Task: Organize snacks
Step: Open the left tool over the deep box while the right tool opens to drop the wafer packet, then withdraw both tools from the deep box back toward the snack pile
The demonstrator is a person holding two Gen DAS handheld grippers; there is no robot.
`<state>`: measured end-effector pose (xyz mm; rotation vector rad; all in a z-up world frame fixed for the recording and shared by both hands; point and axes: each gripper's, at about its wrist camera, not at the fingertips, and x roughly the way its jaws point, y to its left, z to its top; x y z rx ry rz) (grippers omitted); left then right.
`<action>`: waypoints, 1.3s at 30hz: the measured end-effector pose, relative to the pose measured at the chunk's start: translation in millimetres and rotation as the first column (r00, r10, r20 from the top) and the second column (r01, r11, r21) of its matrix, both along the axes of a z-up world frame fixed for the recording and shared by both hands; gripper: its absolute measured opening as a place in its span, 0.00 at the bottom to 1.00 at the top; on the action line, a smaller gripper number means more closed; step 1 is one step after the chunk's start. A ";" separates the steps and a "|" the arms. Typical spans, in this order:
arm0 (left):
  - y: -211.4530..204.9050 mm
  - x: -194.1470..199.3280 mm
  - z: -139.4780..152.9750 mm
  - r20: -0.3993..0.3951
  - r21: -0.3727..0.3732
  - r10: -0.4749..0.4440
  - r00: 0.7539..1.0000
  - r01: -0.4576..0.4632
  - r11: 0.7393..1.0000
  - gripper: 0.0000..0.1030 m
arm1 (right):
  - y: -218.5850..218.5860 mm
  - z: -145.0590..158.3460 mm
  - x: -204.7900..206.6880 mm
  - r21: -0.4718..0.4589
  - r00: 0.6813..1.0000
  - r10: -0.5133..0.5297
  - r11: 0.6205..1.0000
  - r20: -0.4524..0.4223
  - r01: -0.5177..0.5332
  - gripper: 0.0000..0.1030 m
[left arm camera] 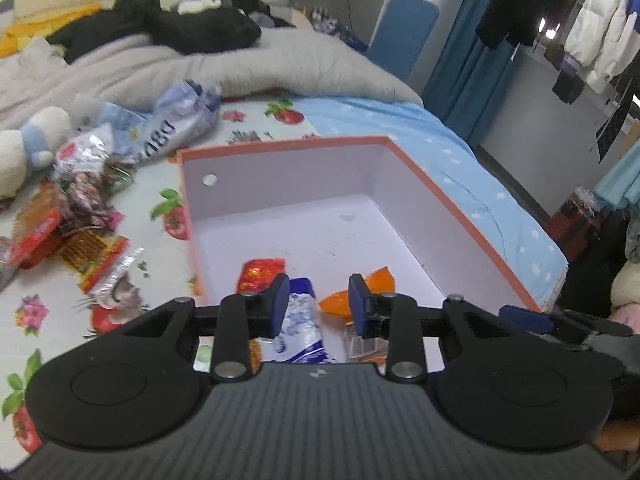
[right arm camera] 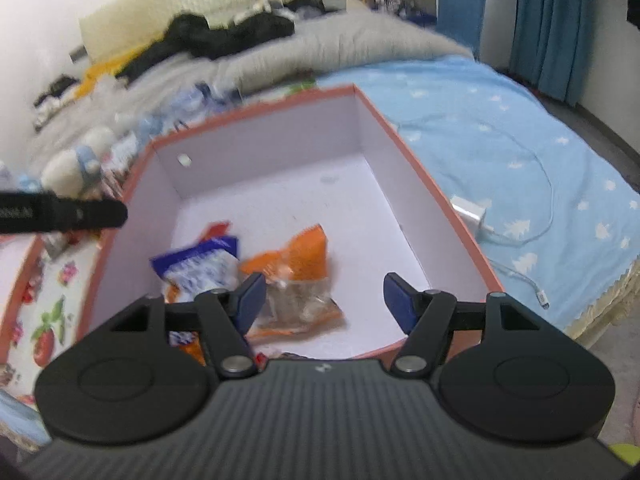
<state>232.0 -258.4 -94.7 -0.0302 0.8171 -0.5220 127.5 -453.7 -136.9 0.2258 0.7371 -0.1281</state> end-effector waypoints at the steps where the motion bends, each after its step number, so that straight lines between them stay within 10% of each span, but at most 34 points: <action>1: 3.3 -2.9 2.3 0.009 -0.002 0.000 1.000 0.000 1.000 0.36 | 3.4 4.0 -4.2 0.003 1.000 0.002 1.000 0.019 -0.003 0.65; 19: 99.2 -77.3 35.7 0.115 -0.071 0.033 0.993 -0.025 0.997 0.36 | 79.5 41.8 -44.7 0.046 0.971 0.122 0.990 0.204 -0.134 0.65; 39: 208.0 -133.0 7.7 0.087 -0.104 0.235 0.968 -0.226 0.969 0.36 | 174.7 21.6 -85.0 0.065 0.941 0.246 0.961 0.233 -0.268 0.65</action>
